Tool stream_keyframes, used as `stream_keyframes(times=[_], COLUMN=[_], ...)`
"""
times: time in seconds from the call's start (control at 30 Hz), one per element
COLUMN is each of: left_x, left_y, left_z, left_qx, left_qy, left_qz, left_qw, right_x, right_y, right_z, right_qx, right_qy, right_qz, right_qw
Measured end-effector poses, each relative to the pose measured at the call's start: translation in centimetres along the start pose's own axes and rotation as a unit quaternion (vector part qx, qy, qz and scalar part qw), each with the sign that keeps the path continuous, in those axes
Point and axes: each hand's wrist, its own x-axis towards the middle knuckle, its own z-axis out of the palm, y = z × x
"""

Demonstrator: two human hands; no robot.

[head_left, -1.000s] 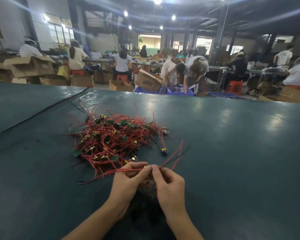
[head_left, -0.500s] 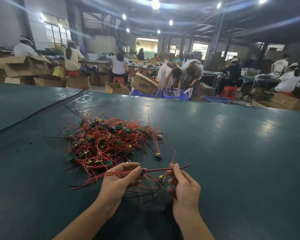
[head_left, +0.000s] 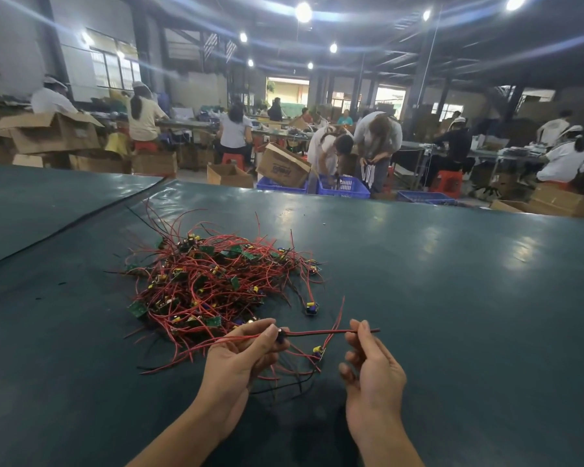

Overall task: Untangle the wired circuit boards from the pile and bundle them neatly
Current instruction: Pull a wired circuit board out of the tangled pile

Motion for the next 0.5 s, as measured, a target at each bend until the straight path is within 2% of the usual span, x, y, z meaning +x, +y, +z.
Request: stream_keyframes(times=[0.23,0.5], left_x=[-0.07,0.17], left_y=[0.35,0.51], left_z=[0.04,-0.35], left_qx=[-0.051,-0.056], left_qy=[0.014,0.010], left_qz=[-0.012,0.005], left_qw=[0.999,0.998], right_x=[-0.21,0.30], right_y=[-0.15,-0.53], right_z=[0.15,-0.46], right_qx=[0.004,0.016], right_qy=[-0.017,-0.022], right_qz=[-0.001,0.002], right_qw=[1.000,1.000])
